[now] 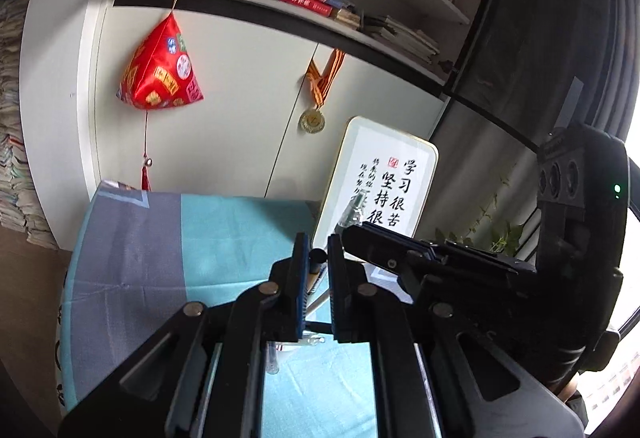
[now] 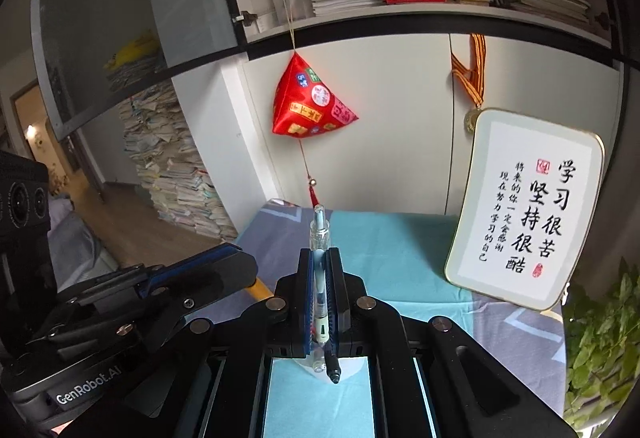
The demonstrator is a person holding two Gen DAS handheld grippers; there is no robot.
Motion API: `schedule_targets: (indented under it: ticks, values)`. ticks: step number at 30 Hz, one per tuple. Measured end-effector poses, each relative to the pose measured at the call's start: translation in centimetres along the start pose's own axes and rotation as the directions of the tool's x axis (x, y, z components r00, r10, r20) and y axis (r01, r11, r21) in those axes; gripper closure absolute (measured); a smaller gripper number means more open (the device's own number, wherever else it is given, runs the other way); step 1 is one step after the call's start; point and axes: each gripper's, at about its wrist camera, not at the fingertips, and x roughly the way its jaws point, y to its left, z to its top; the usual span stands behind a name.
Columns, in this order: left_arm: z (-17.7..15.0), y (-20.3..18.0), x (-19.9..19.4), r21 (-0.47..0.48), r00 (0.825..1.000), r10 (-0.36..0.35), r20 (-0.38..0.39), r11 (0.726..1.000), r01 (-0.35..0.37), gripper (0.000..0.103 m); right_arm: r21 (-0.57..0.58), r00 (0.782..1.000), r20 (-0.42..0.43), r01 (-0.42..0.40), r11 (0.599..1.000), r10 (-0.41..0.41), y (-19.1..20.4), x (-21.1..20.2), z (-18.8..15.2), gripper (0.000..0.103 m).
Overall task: Organize stationery
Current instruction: 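Lower the orange pen into the cup with the left gripper while the right gripper inserts the clear pencil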
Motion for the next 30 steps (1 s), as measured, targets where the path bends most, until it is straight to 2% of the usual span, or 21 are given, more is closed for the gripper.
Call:
schedule_targets:
  ticks: [4, 12, 17, 19, 20, 21, 22, 23, 24, 27, 30]
  values:
    - [-1.6, 0.8, 1.6, -0.002, 0.999, 0.014, -0.034, 1.0, -0.014, 0.096, -0.006, 1.0, 0.015, -0.02, 1.0, 0.02, -0.6, 1.3, -2.4, 0.096]
    - [-4.0, 1.8, 3.8, -0.012, 0.995, 0.028, -0.094, 1.0, -0.029, 0.096, 0.031, 0.997, -0.058, -0.05, 0.998, 0.052, -1.3, 3.9, -5.1, 0.096]
    - [-4.3, 2.0, 3.4, -0.032, 0.996, 0.025, -0.091, 0.999, -0.028, 0.096, 0.028, 0.993, -0.097, -0.058, 0.998, 0.061, -1.3, 4.9, -6.8, 0.096]
    - [-4.1, 1.7, 2.7, -0.023, 0.996, 0.044, -0.076, 0.999, -0.046, 0.095, 0.023, 0.992, -0.108, -0.058, 0.998, 0.06, -1.1, 4.9, -7.0, 0.096]
    - [-4.0, 1.5, 2.1, -0.019, 0.997, 0.048, -0.065, 0.999, -0.049, 0.088, 0.023, 0.992, -0.105, -0.062, 0.998, 0.064, -1.0, 4.6, -7.1, 0.096]
    - [-3.8, 1.3, 1.4, -0.016, 0.998, 0.047, -0.046, 0.999, -0.048, 0.07, 0.017, 0.993, -0.098, -0.06, 0.998, 0.061, -0.9, 4.1, -7.0, 0.096]
    - [-3.6, 1.0, 0.5, -0.01, 0.999, 0.051, -0.019, 0.999, -0.051, 0.059, 0.005, 0.995, -0.087, -0.043, 0.999, 0.044, -0.7, 3.6, -6.9, 0.096]
    - [-3.4, 0.5, -0.4, 0.004, 0.998, 0.063, 0.015, 0.998, -0.063, 0.038, -0.007, 0.997, -0.07, -0.02, 1.0, 0.019, -0.5, 2.8, -6.8, 0.096]
    - [-3.4, 0.0, -1.5, 0.026, 0.996, 0.075, 0.053, 0.997, -0.077, 0.035, -0.015, 0.998, -0.057, -0.003, 1.0, 0.002, -0.4, 2.1, -6.8, 0.096]
    - [-3.5, -1.7, -3.9, 0.096, 0.989, 0.109, 0.104, 0.988, -0.119, 0.035, -0.023, 0.999, -0.031, 0.024, 0.999, -0.025, -0.3, -0.3, -6.9, 0.096]
    - [-4.1, -2.4, -5.8, 0.098, 0.982, 0.133, 0.136, 0.984, -0.147, 0.034, -0.041, 0.997, -0.026, 0.07, 0.997, -0.071, 0.1, -2.4, -7.4, 0.096]
